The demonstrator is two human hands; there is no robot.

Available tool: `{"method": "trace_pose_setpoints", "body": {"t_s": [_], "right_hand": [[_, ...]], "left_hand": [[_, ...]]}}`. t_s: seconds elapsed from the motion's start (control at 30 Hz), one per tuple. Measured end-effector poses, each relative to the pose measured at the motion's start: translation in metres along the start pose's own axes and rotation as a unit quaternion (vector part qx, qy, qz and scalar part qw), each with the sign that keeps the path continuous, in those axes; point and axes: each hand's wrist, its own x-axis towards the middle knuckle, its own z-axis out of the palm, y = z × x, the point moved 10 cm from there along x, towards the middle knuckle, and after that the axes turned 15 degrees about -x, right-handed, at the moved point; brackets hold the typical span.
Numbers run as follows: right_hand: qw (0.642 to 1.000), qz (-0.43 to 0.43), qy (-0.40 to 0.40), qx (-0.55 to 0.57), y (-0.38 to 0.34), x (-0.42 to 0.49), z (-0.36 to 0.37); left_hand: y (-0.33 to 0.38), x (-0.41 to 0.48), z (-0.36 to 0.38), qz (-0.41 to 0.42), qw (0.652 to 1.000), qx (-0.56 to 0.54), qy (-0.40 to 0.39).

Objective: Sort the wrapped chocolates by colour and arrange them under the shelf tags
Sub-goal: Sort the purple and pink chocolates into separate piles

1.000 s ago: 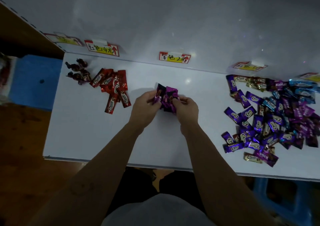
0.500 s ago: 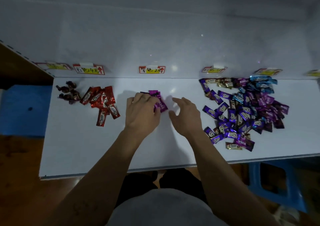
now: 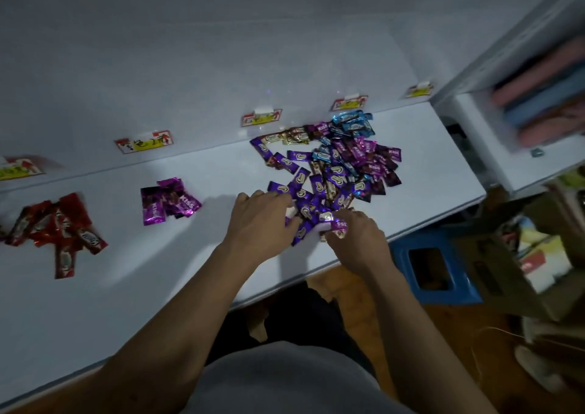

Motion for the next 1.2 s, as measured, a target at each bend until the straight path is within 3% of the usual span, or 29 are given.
{"method": "trace_pose_setpoints", "body": {"t_s": [0.13,0.27,0.47,0.57,0.77,1.03,1.2], "right_hand": [[0.999,0.007,-0.048,0.023,0.045,0.004,0.028],[0.993,-0.011,-0.115,0.006,0.071,0.028,0.058],[0.980,-0.145,-0.130,-0.039,0.068,0.070,0.080],[0.976,-0.191,-0.087,-0.048,0.070,0.086,0.081],[0.972,-0.227,-0.052,-0.035,0.090,0.119,0.071],[0.967,-0.251,0.008,-0.033,0.109,0.124,0.067],[0.970,-0.241,0.033,-0.027,0.110,0.126,0.066]], "left_hand": [[0.007,0.008,0.039,-0.029,0.999,0.018,-0.035],[-0.007,0.017,0.081,-0.124,0.987,0.055,-0.089],[-0.020,0.027,0.153,-0.297,0.943,-0.040,-0.148],[-0.019,0.028,0.167,-0.333,0.936,-0.040,-0.107],[-0.011,0.043,0.154,-0.330,0.942,-0.019,0.060],[-0.010,0.043,0.163,-0.338,0.928,-0.072,0.142],[-0.003,0.052,0.170,-0.307,0.936,-0.092,0.144]]}}
